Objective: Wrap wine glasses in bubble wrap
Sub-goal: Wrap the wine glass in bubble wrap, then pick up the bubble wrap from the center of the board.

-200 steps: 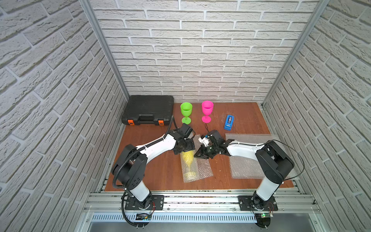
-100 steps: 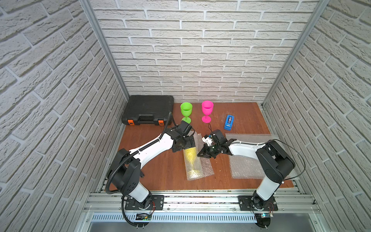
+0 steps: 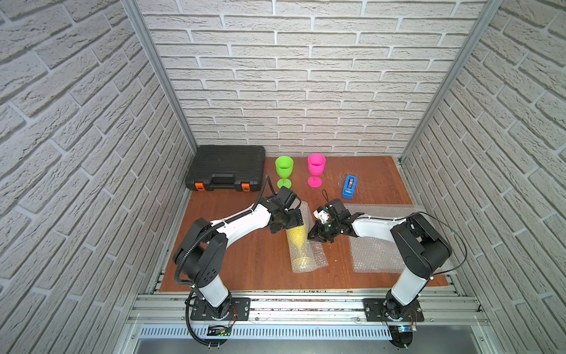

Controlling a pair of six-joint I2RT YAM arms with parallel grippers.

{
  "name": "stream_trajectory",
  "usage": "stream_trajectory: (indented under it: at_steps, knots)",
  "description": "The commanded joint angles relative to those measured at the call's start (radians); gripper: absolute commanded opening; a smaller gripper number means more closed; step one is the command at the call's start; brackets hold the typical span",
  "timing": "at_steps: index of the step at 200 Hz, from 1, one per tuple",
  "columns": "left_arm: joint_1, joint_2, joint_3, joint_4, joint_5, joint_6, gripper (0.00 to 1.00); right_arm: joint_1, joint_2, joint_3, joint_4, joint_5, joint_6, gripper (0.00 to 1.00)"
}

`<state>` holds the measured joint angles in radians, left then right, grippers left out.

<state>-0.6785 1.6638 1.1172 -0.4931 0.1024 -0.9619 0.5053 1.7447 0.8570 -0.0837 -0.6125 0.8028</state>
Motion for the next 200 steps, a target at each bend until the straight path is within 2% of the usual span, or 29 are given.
stream_trajectory:
  at_steps: [1, 48, 85, 106, 153, 177, 200]
  knots:
    - [0.0, 0.045, -0.001, -0.001, -0.002, 0.014, 0.91, -0.01, -0.061, -0.006, -0.057, 0.028, -0.026, 0.19]
    - [0.0, 0.086, 0.021, 0.003, -0.004, 0.043, 0.87, -0.051, -0.146, 0.001, -0.246, 0.143, -0.13, 0.38]
    - [-0.001, 0.111, 0.041, -0.018, -0.018, 0.074, 0.84, -0.053, -0.178, -0.03, -0.19, 0.056, -0.139, 0.7]
    - [0.0, 0.123, 0.052, -0.032, -0.024, 0.086, 0.83, -0.053, -0.168, -0.028, -0.168, -0.002, -0.15, 0.79]
    - [-0.001, 0.14, 0.075, -0.069, -0.049, 0.11, 0.83, -0.046, -0.116, -0.03, -0.082, -0.114, -0.148, 0.91]
    - [-0.003, 0.147, 0.082, -0.073, -0.053, 0.114, 0.83, -0.042, -0.072, -0.03, -0.08, -0.115, -0.155, 0.91]
    - [-0.006, 0.151, 0.08, -0.076, -0.056, 0.116, 0.83, -0.033, -0.04, -0.038, -0.062, -0.133, -0.157, 0.85]
